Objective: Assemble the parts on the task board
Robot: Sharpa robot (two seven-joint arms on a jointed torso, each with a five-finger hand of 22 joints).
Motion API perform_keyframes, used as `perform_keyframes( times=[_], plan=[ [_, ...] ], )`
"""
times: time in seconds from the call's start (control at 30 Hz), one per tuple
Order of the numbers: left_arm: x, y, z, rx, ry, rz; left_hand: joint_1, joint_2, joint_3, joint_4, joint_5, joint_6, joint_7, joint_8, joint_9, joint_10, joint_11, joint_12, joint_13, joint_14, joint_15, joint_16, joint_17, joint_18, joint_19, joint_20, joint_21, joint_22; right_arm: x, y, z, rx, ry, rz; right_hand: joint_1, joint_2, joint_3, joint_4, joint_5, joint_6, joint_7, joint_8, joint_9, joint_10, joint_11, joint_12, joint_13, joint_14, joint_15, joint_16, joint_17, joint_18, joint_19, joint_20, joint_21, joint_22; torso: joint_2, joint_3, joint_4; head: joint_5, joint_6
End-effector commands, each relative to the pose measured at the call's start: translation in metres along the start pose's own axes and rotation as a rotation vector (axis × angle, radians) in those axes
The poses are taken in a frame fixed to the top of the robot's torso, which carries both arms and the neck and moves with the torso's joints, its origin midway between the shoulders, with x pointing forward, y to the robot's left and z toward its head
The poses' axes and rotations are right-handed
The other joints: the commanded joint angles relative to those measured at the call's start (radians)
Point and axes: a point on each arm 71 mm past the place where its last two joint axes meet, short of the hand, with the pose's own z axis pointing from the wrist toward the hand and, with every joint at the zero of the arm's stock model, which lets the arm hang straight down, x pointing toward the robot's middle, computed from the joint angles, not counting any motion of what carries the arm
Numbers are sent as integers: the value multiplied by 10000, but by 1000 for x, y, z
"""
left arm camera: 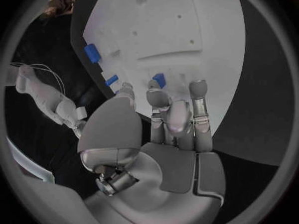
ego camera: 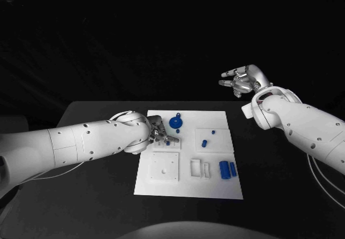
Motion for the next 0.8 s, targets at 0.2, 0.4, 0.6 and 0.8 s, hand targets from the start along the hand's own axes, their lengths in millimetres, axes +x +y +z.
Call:
perform_keyframes(
  times=[0.2, 0.4, 0.6, 0.8],
  plan=[
    [-31, -3, -6, 51, -378, -382, 67, 65, 70, -9, -35, -68, 41, 25, -82, 455, 53, 109, 171, -72, -18, -107, -115, 35, -107, -8, -172, 160, 0, -2, -1, 27, 70, 34, -63, 13, -42, 15, 44, -112, 9, -11, 10, -11, -22, -7, 590, 51, -28, -17, 5, 169, 546, -22, -6, 504, -7, 5, 2, 48, 95],
    [-70, 5, -5, -340, -672, -671, 644, 447, 360, -70, 57, -305, 156, 7, -284, 384, 166, 79, 546, -222, 83, -443, -479, 85, -197, 106, -329, 115, 0, -3, -1, 56, 80, 46, -69, 13, -45, 21, 52, -119, 13, -11, 10, -14, -20, -14, 587, 51, -28, -18, 4, 170, 546, -20, -10, 503, 3, 8, -4, 74, 174],
    [-103, 14, 2, -502, -468, -1077, 986, 1245, 112, -618, 731, -869, 336, 27, -889, 201, 313, -1606, 289, -609, 143, -1690, -1936, 46, -187, -3, -940, -130, 0, -4, -1, 62, 83, 46, -69, 13, -45, 21, 52, -119, 13, -11, 10, -14, -20, -14, 587, 51, -28, -18, 4, 170, 546, -20, -10, 503, 44, -4, -42, 118, 301],
    [-124, 19, 9, -600, -646, -1083, 965, 1427, -54, -1003, 766, -1037, 383, 20, -1271, 226, 335, -2125, 1269, -758, 71, -1780, -2269, -397, -24, -326, -1380, -98, -1, -3, -2, 55, 80, 43, -69, 13, -45, 21, 52, -119, 13, -11, 10, -14, -20, -14, 587, 51, -28, -18, 4, 170, 546, -20, -10, 503, 117, -30, -114, 163, 412]
  ],
)
